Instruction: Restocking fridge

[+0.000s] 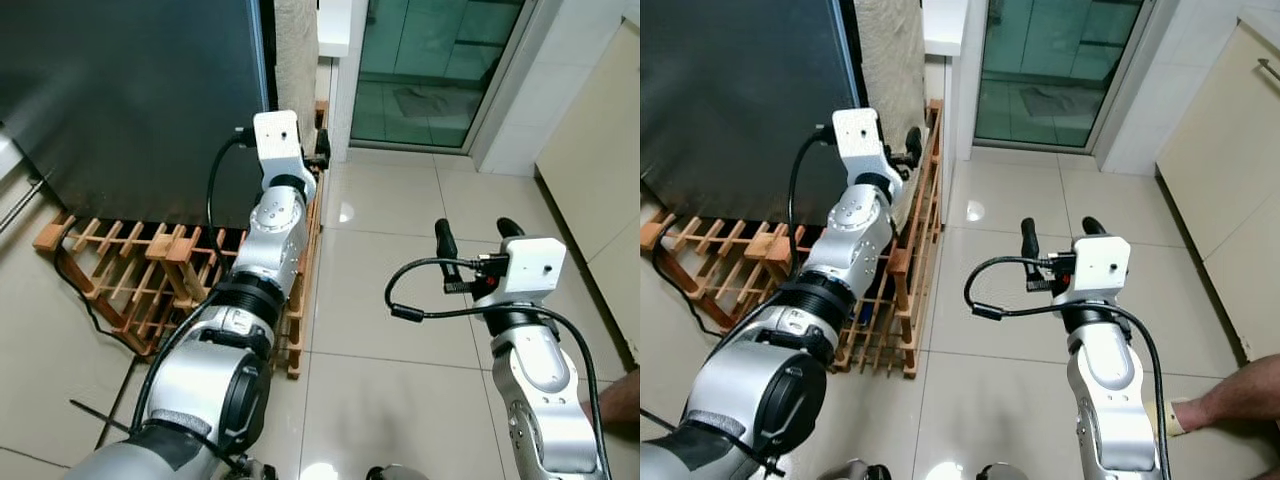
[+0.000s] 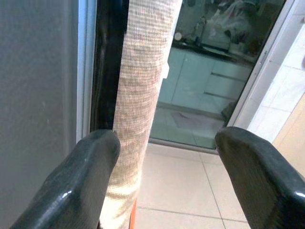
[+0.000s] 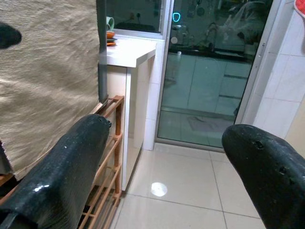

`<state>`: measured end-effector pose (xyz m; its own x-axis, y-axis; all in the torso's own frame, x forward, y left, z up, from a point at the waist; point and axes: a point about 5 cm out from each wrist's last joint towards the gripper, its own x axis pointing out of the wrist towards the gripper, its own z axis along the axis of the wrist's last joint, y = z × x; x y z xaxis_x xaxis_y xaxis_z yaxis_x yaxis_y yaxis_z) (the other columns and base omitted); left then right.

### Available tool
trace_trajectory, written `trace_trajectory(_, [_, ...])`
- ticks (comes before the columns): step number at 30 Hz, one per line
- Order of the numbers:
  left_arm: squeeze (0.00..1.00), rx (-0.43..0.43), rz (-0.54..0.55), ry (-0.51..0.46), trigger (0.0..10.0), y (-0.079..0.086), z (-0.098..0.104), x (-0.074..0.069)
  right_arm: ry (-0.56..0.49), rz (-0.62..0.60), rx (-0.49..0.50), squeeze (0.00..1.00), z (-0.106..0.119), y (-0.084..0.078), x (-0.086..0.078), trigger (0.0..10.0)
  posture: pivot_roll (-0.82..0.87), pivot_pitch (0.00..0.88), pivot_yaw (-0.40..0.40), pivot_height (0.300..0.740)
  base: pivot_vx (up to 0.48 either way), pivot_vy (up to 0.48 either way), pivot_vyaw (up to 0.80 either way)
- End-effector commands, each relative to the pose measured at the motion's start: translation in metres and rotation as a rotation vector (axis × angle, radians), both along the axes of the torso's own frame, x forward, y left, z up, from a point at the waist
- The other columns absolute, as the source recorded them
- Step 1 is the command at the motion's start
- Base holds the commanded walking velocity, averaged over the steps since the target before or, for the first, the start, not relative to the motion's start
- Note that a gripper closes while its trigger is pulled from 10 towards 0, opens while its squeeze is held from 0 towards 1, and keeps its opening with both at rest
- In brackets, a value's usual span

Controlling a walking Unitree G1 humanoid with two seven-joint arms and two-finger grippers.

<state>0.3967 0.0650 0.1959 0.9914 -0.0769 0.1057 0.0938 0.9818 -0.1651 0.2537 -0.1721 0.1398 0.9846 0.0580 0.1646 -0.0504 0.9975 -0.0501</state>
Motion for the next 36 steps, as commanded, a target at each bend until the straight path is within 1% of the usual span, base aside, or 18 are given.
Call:
trace_trajectory(1, [0.00, 0.005, 0.007, -0.009, 10.0, -0.001, 0.005, 0.002, -0.005, -0.013, -0.009, 0.00, 0.003, -0.002, -0.003, 10.0, -0.22, 0.064, 0.021, 0.740, 0.000, 0.000, 0.00])
trace_trajectory(7, [0.00, 0.002, 0.018, 0.002, 10.0, -0.002, 0.003, 0.003, -0.003, -0.017, -0.013, 0.00, 0.003, -0.003, -0.004, 10.0, -0.23, 0.068, 0.020, 0.740, 0.000, 0.000, 0.00])
trace_trajectory(14, [0.00, -0.021, 0.029, 0.019, 10.0, -0.006, 0.003, 0.004, -0.001, -0.019, -0.017, 0.00, 0.003, -0.004, -0.006, 10.0, -0.24, 0.071, 0.021, 0.740, 0.000, 0.000, 0.00])
trace_trajectory(17, [0.00, -0.037, 0.063, 0.038, 10.0, -0.003, 0.002, 0.005, -0.001, -0.021, -0.018, 0.00, 0.003, -0.004, -0.006, 10.0, -0.24, 0.071, 0.021, 0.740, 0.000, 0.000, 0.00])
trace_trajectory(20, [0.00, -0.049, 0.063, 0.054, 10.0, -0.003, 0.000, 0.005, -0.001, -0.022, -0.019, 0.00, 0.003, -0.004, -0.006, 10.0, -0.24, 0.072, 0.022, 0.740, 0.000, 0.000, 0.00])
trace_trajectory(22, [0.00, -0.063, 0.020, 0.055, 10.0, -0.008, 0.000, 0.005, -0.001, -0.022, -0.020, 0.00, 0.004, -0.005, -0.006, 10.0, -0.24, 0.072, 0.022, 0.740, 0.000, 0.000, 0.00])
trace_trajectory(27, [0.00, -0.091, -0.143, 0.056, 10.0, -0.030, -0.002, -0.001, -0.005, -0.020, -0.024, 0.00, 0.005, -0.005, -0.005, 10.0, -0.24, 0.069, 0.016, 0.740, 0.000, 0.000, 0.00])
trace_trajectory(28, [0.00, -0.091, -0.143, 0.056, 10.0, -0.030, -0.002, -0.001, -0.005, -0.020, -0.024, 0.00, 0.005, -0.005, -0.005, 10.0, -0.24, 0.069, 0.016, 0.740, 0.000, 0.000, 0.00])
trace_trajectory(29, [0.00, -0.094, -0.169, 0.053, 10.0, -0.032, -0.003, -0.002, -0.005, -0.019, -0.024, 0.00, 0.005, -0.005, -0.004, 10.0, -0.24, 0.066, 0.015, 0.740, 0.000, 0.000, 0.00])
trace_trajectory(30, [0.00, -0.091, -0.238, 0.031, 10.0, -0.036, -0.005, -0.006, -0.010, -0.019, -0.025, 0.00, 0.006, -0.005, -0.003, 10.0, -0.23, 0.061, 0.016, 0.740, 0.000, 0.000, 0.00])
trace_trajectory(31, [0.00, -0.091, -0.238, 0.031, 10.0, -0.036, -0.005, -0.006, -0.010, -0.019, -0.025, 0.00, 0.006, -0.005, -0.003, 10.0, -0.23, 0.061, 0.016, 0.740, 0.000, 0.000, 0.00])
trace_trajectory(32, [0.00, -0.084, -0.265, 0.010, 10.0, -0.034, -0.007, -0.009, -0.013, -0.020, -0.026, 0.00, 0.007, -0.005, -0.001, 10.0, -0.23, 0.054, 0.017, 0.740, 0.000, 0.000, 0.00])
trace_trajectory(33, [0.00, -0.084, -0.265, 0.010, 10.0, -0.034, -0.007, -0.009, -0.013, -0.020, -0.026, 0.00, 0.007, -0.005, -0.001, 10.0, -0.23, 0.054, 0.017, 0.740, 0.000, 0.000, 0.00])
trace_trajectory(34, [0.00, -0.083, -0.288, -0.001, 10.0, -0.033, -0.008, -0.011, -0.015, -0.021, -0.026, 0.00, 0.007, -0.005, -0.001, 10.0, -0.23, 0.054, 0.017, 0.740, 0.000, 0.000, 0.00])
trace_trajectory(36, [0.00, -0.018, -0.313, -0.071, 10.0, -0.019, -0.014, -0.023, -0.030, -0.024, -0.020, 0.00, 0.011, -0.006, 0.000, 10.0, -0.21, 0.038, 0.020, 0.740, 0.000, 0.000, 0.00])
